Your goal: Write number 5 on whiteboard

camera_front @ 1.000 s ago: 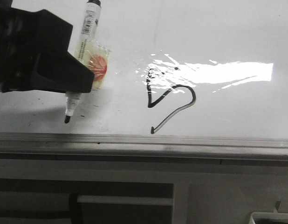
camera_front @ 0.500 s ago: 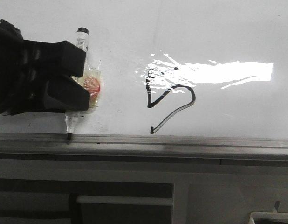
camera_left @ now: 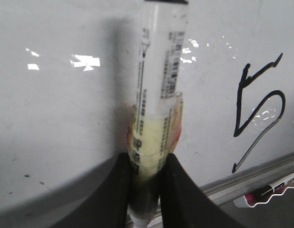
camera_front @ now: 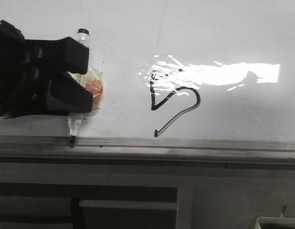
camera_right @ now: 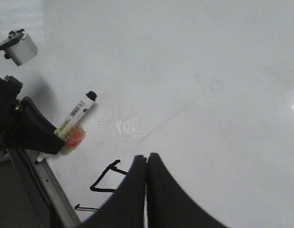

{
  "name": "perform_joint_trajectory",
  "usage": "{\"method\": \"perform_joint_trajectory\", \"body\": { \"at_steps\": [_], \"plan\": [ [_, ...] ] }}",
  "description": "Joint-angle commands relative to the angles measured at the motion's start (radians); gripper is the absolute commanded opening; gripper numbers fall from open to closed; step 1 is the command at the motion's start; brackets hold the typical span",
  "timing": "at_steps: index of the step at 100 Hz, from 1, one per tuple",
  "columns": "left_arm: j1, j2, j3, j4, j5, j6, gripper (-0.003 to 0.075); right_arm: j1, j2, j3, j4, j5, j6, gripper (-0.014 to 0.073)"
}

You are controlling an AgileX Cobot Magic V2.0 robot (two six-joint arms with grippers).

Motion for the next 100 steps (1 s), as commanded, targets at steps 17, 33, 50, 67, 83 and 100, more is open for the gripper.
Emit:
{"method": "perform_joint_trajectory", "body": {
  "at_steps": [17, 33, 50, 67, 83, 100],
  "plan": [
    [-0.013, 0.029, -0.031, -0.015, -0.037, -0.012, -0.002, -0.08, -0.037, -0.031, -0.007, -0.044, 0.013, -0.0059],
    [-0.047, 0.037, -0.035, -0.015, -0.05, -0.012, -0.002, -0.097, -0.046, -0.031, -0.003, -0.02, 0.013, -0.0059],
    [-0.074, 0.054, -0.06, -0.015, -0.053, -0.012, -0.002, -0.099, -0.046, -0.03, -0.003, -0.013, 0.047, -0.0059],
    [-0.074, 0.054, -0.06, -0.015, -0.07, -0.012, -0.002, -0.099, -0.046, -0.03, -0.003, -0.013, 0.047, -0.0059],
    [-0.074, 0.054, -0.06, -0.015, -0.1, -0.012, -0.002, -0.099, -0.046, -0.03, 0.001, -0.013, 0.055, -0.0059],
    [-0.074, 0.054, -0.06, -0.015, -0.117, -0.012, -0.002, -0.099, -0.046, -0.03, 0.003, -0.013, 0.055, -0.0059]
  ]
}}
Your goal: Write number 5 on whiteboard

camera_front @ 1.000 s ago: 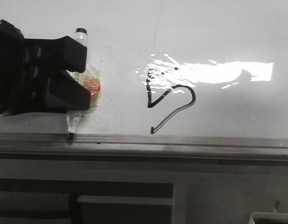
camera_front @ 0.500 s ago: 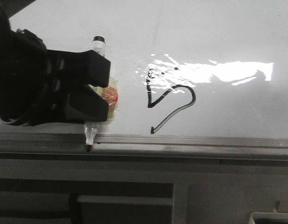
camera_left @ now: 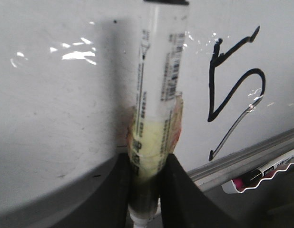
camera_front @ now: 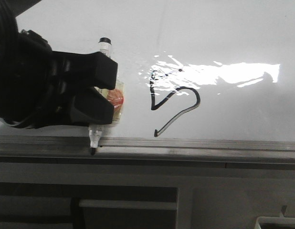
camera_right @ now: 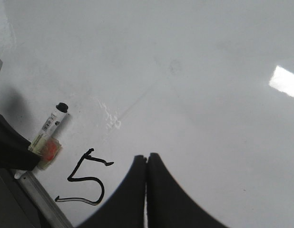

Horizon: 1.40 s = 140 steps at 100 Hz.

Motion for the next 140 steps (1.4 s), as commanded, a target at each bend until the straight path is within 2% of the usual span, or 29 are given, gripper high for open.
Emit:
{"method": "perform_joint_trajectory", "body": {
  "at_steps": [1, 140],
  "plan": [
    [-0.004, -0.01, -0.027, -0.007, -0.104, -0.012, -0.002, -0.005, -0.004, -0.03, 0.003, -0.071, 0.001, -0.0059],
    [-0.004, 0.022, -0.029, -0.007, -0.239, -0.012, -0.002, -0.005, -0.004, -0.027, 0.025, -0.033, 0.001, -0.0059]
  ]
}}
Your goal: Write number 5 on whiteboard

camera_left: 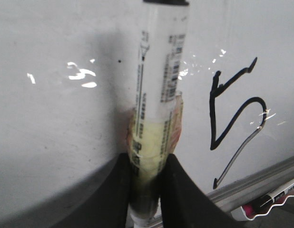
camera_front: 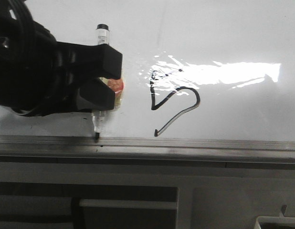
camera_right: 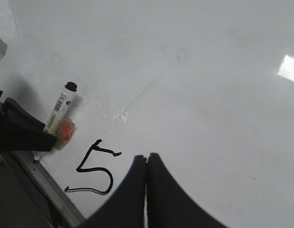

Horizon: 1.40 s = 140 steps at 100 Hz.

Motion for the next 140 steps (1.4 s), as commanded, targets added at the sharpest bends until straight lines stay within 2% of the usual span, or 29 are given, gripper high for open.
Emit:
{"method": "perform_joint_trajectory", "body": {
  "at_steps": [1, 49, 73, 106, 112, 127, 140],
  "plan": [
    [0.011, -0.001, -0.023, -0.01, -0.129, -0.011, -0.002, -0.005, -0.004, -0.027, 0.0, -0.068, -0.001, -0.0059],
    [0.011, -0.001, -0.023, -0.01, -0.116, -0.011, -0.0007, -0.005, -0.002, 0.013, 0.022, -0.108, -0.001, -0.0059],
    [0.011, -0.001, -0.023, -0.038, -0.124, -0.011, 0.019, -0.005, -0.002, 0.013, 0.026, -0.115, -0.001, -0.0059],
    [0.011, -0.001, -0.023, -0.053, -0.129, -0.011, 0.0219, -0.005, -0.002, 0.013, 0.026, -0.115, -0.001, -0.0059],
    [0.011, -0.001, -0.023, -0.053, -0.131, -0.011, 0.026, -0.005, -0.002, 0.013, 0.026, -0.115, -0.001, -0.0059],
    [0.011, -0.001, -0.023, -0.053, -0.131, -0.011, 0.042, -0.005, -0.002, 0.013, 0.026, -0.115, -0.001, -0.0059],
    [0.011, -0.001, -0.023, -0.053, -0.134, -0.011, 0.0454, -0.005, -0.002, 0.013, 0.026, -0.115, -0.001, -0.0059]
  ]
}}
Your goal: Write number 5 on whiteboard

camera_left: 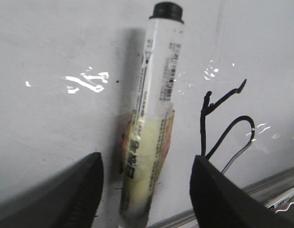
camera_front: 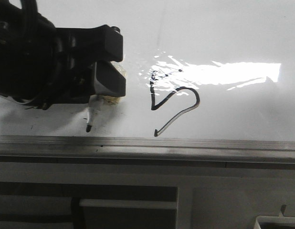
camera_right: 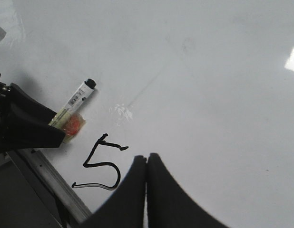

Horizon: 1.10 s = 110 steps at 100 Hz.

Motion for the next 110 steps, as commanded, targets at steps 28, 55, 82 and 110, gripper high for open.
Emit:
{"method": "perform_joint_trajectory", "body": {
  "at_steps": [28, 55, 82, 110],
  "plan": [
    [0.015, -0.03, -0.042, 0.011, -0.113, -0.005, 0.0578, -0.005, -0.002, -0.025, 0.001, -0.087, 0.0, -0.0059],
    [0.015, -0.238, -0.126, 0.193, -0.037, -0.005, 0.0597, -0.005, -0.019, -0.025, 0.001, -0.089, 0.0, -0.0059],
    [0.07, -0.549, -0.062, 0.203, -0.022, 0.291, 0.0326, -0.005, -0.166, 0.001, -0.086, -0.062, 0.0, -0.0059],
    [0.157, -0.837, 0.182, 0.199, 0.137, 0.361, -0.002, -0.005, -0.467, 0.2, -0.122, -0.051, 0.0, -0.0059]
  ]
}}
